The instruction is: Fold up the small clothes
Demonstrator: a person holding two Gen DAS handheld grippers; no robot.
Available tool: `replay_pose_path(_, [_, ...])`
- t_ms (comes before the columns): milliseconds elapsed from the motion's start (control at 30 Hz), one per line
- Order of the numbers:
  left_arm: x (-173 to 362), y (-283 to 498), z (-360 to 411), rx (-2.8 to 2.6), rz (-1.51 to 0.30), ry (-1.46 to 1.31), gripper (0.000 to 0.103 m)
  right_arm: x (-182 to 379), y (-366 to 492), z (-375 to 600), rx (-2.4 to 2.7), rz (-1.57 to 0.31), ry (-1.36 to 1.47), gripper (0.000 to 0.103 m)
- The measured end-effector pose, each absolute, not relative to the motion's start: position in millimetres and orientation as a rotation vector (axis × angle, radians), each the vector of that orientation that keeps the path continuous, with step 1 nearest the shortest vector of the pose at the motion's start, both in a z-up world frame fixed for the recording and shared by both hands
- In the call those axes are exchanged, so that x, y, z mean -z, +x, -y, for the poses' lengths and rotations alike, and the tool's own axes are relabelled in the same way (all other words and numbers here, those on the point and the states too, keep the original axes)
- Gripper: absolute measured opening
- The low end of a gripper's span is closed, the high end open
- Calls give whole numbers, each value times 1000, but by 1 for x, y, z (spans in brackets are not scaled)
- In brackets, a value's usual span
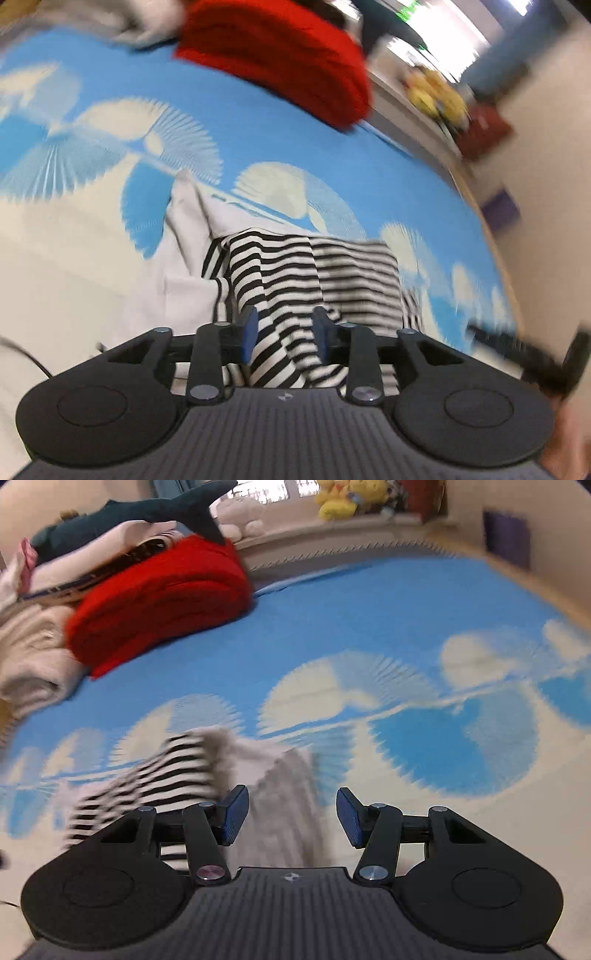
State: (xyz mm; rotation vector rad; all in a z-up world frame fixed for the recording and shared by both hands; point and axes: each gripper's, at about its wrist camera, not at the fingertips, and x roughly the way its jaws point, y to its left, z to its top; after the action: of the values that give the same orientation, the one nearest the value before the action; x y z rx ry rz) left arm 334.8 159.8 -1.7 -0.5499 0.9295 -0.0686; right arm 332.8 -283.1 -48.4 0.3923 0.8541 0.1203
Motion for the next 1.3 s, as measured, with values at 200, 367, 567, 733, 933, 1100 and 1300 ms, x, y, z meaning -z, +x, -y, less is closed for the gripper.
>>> replay_pose_path(200, [58, 364, -132, -26, -1151, -716, 49, 85, 347, 252, -223, -1010, 561, 55])
replay_pose_path(367, [84, 358, -131, -146, -1232, -755, 41, 106, 359, 224, -226, -1080, 571, 53])
replay_pose_path(567, [71, 364, -138, -138, -1105, -719, 1, 113, 367, 215, -232, -1079, 659, 1])
replay_pose_path(733, [22, 350, -159, -45, -780, -742, 1, 45, 349, 256, -267, -734, 764, 1])
replay_pose_path(933, [72, 345, -182, -160, -1117, -756, 3, 66, 343, 254, -249, -1023, 654, 1])
replay_pose_path(1100, [103, 327, -200, -279, -1202, -919, 26, 109, 338, 233, -166, -1261, 548, 20])
replay_pose_path(1300, [81, 331, -181, -215, -1086, -807, 36, 94, 337, 235, -165, -1092, 597, 51])
